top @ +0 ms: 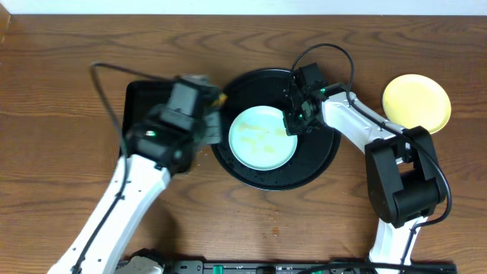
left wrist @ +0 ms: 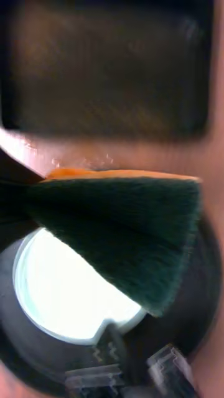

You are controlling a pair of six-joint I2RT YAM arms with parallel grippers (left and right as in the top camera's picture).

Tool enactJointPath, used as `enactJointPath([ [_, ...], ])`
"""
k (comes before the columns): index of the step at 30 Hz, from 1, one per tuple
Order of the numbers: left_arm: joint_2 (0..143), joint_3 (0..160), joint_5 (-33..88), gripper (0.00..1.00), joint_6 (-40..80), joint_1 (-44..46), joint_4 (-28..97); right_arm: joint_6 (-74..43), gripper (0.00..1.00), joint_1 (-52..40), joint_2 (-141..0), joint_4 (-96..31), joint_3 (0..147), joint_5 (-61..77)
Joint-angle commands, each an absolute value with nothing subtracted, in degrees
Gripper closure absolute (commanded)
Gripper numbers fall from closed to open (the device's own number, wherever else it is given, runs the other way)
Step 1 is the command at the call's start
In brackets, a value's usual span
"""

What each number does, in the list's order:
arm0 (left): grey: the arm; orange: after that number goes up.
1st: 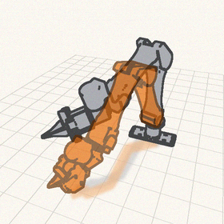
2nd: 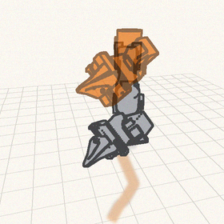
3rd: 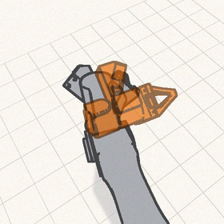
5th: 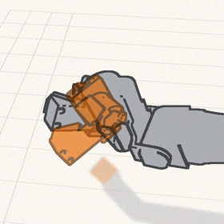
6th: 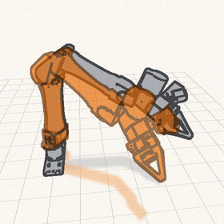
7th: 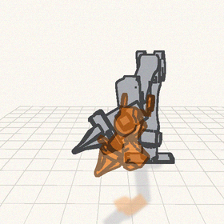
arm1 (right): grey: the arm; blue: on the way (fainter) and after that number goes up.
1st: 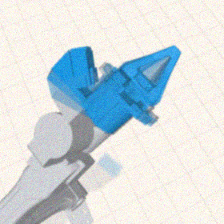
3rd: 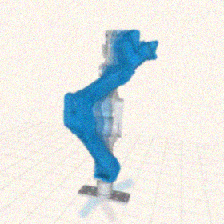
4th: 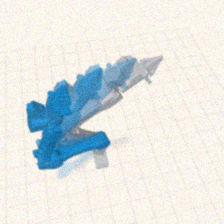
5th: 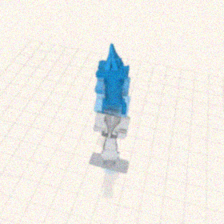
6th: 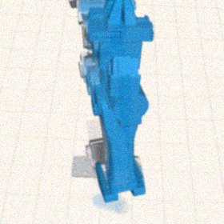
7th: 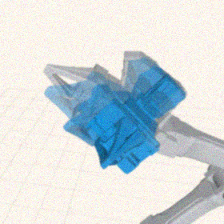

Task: Clean dirty plates on tray and stack at the side
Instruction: 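Withdraw the left gripper with the sponge to the black tray, then lift the light-blue plate with the right gripper toward the right stack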

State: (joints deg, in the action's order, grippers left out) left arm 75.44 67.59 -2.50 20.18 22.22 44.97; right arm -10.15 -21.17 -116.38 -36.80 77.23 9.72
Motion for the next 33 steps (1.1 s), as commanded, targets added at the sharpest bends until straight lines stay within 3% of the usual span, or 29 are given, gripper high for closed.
enactJointPath([
  [1, 75.96, 68.12, -0.21, 0.92, 21.76, 16.91, 50.37, -9.13, 0.99, -21.08, -115.44, -36.47, 79.92, 3.81],
  [14, 76.84, 67.59, 2.13, 0.92, 20.16, 4.64, 58.08, 1.85, 0.99, -26.83, -98.43, -35.09, 82.54, -21.50],
  [20, 76.84, 66.74, 1.87, 0.89, 17.63, 4.14, 58.06, 6.70, 0.99, -31.53, -92.82, -33.50, 82.54, -31.22],
  [33, 76.84, 64.71, -0.60, 0.89, 17.65, 4.14, 57.23, 14.13, 0.99, -45.12, -92.51, -26.00, 82.50, -67.05],
])
